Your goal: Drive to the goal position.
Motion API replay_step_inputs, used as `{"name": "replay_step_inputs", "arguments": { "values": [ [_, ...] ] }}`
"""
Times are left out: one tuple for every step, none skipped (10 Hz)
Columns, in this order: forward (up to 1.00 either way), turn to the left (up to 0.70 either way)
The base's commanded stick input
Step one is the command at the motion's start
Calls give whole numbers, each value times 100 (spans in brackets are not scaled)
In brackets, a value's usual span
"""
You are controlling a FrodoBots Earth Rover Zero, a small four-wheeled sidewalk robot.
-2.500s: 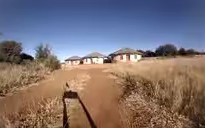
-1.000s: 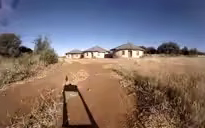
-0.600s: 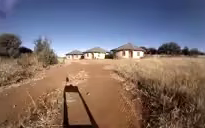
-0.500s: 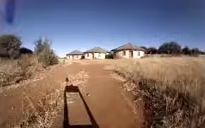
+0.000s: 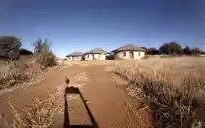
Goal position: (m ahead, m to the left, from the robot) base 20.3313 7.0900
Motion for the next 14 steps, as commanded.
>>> {"name": "replay_step_inputs", "arguments": {
  "values": [
    [50, 0],
    [50, 0],
    [50, 0],
    [50, 0],
    [50, -11],
    [50, -46],
    [50, -3],
    [50, -49],
    [50, -20],
    [50, 0],
    [50, 0],
    [50, 0],
    [50, 0],
    [50, 0]
  ]
}}
